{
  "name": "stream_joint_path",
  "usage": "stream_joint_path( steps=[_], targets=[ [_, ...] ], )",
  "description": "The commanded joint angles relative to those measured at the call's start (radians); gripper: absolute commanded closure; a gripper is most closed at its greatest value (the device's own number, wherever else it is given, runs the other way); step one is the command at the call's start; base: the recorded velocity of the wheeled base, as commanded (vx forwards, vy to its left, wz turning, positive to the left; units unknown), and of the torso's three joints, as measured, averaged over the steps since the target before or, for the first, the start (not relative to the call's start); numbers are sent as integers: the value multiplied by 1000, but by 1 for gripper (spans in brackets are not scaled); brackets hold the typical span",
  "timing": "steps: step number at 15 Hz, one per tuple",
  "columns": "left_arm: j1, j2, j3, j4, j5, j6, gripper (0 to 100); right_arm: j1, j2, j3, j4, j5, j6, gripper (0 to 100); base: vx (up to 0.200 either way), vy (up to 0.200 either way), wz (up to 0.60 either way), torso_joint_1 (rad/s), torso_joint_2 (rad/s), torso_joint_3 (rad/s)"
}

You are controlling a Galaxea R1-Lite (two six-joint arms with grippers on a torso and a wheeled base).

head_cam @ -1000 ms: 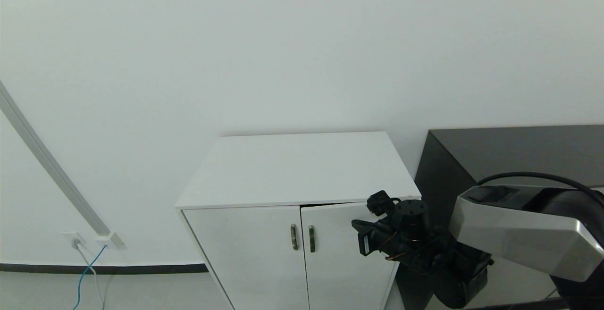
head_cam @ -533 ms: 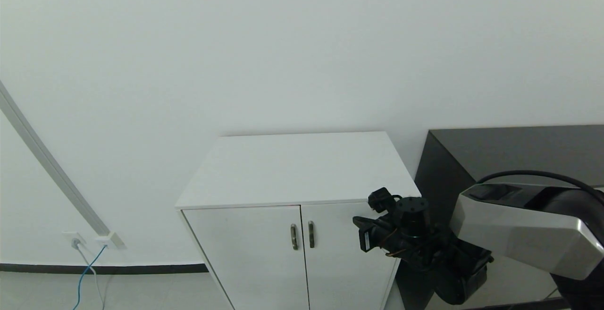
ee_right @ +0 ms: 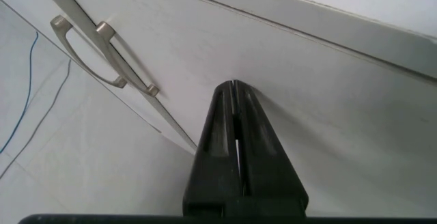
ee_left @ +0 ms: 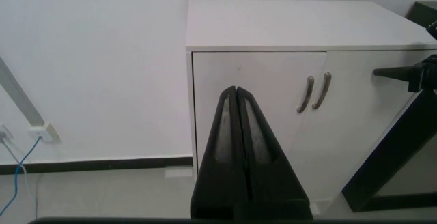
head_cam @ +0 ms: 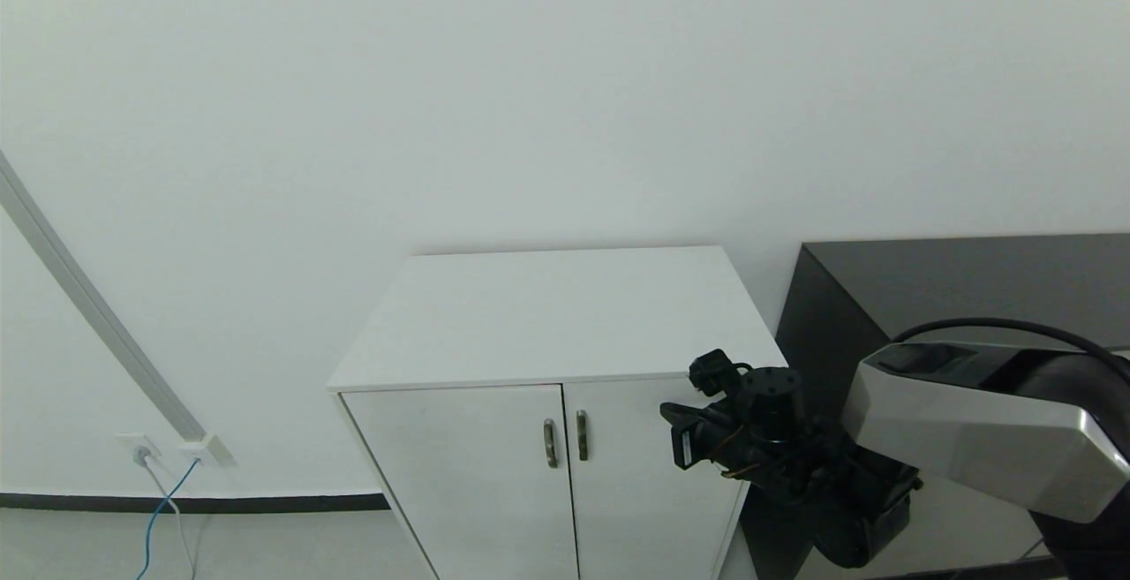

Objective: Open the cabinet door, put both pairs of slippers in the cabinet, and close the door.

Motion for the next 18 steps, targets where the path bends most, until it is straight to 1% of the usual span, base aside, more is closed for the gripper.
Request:
stream_joint_path(
  steps=[1, 6, 8, 10, 11, 13, 14, 16, 18],
  targets=[
    [0, 1, 0, 0, 0, -1, 100, -2, 7, -7, -2, -1, -1, 100, 0, 0, 0, 0, 0, 0],
    [0, 1, 0, 0, 2, -2, 100, -5, 3, 1, -3, 1, -1, 100, 0, 0, 0, 0, 0, 0],
    [0, 1, 0, 0, 2, -2, 100, -1, -13, 31, -18, -1, -1, 100, 0, 0, 0, 0, 0, 0],
    [0, 1, 0, 0, 2, -2, 100, 10, -64, 91, -54, -1, -1, 100, 0, 0, 0, 0, 0, 0],
    [0, 1, 0, 0, 0, -2, 100, 19, -133, 174, -94, -2, -1, 100, 0, 0, 0, 0, 0, 0],
    [0, 1, 0, 0, 0, -1, 100, 2, -273, 328, -137, -7, -1, 100, 0, 0, 0, 0, 0, 0],
    [0, 1, 0, 0, 0, -1, 100, -31, -349, 398, -138, -21, -1, 100, 0, 0, 0, 0, 0, 0],
    [0, -1, 0, 0, 0, -1, 100, -143, -489, 518, -135, -42, -1, 100, 0, 0, 0, 0, 0, 0],
    [0, 1, 0, 0, 0, -1, 100, -307, -616, 625, -127, -53, -1, 100, 0, 0, 0, 0, 0, 0]
  ],
)
